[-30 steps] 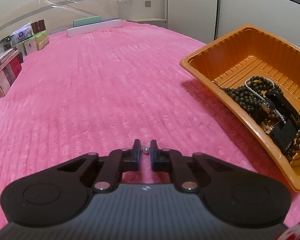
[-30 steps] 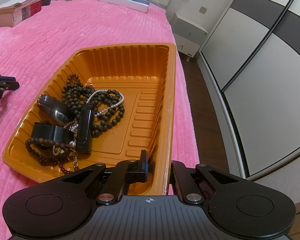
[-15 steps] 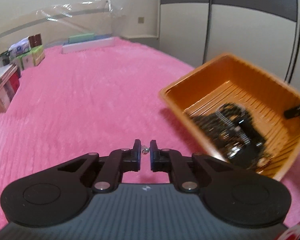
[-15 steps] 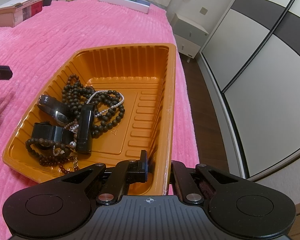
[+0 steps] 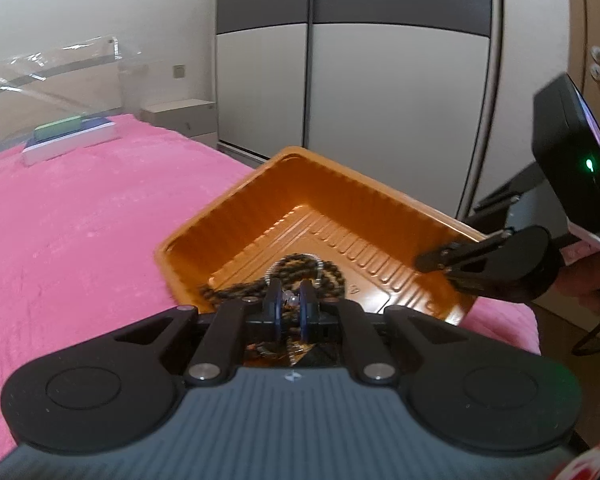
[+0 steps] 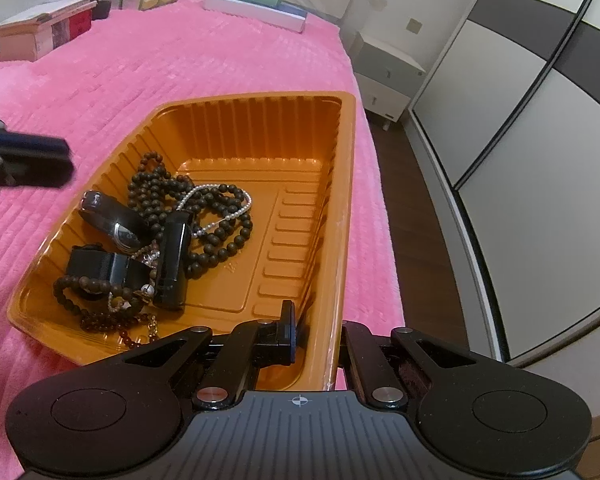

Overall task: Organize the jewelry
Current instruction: 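Carry the silver bead over the tray and release it with the left gripper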

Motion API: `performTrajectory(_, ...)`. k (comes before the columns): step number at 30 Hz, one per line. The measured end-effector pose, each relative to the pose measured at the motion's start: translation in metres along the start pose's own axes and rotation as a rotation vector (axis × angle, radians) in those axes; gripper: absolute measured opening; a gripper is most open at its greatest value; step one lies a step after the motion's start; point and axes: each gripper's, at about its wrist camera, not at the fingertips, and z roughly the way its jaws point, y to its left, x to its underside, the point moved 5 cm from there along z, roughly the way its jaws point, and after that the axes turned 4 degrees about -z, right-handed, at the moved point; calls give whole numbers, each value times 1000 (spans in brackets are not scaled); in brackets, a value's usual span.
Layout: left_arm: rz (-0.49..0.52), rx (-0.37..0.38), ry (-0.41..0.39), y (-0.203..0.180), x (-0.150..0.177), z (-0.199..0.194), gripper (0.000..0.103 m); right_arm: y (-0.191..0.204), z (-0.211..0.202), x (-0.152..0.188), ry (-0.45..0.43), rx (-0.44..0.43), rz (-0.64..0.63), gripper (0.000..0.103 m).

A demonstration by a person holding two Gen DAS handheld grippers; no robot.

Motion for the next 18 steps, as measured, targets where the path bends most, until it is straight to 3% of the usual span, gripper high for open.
performTrajectory(9, 25, -8, 28, -9, -1, 14, 9, -7, 5, 4, -10, -41, 24, 5)
performTrajectory(11, 23, -25, 40, -8, 0, 16, 22, -8, 6, 4, -11, -46, 29, 5)
performTrajectory(18, -30, -65, 24, 11, 11, -2, 26, -15, 11, 5, -15, -66, 47, 5)
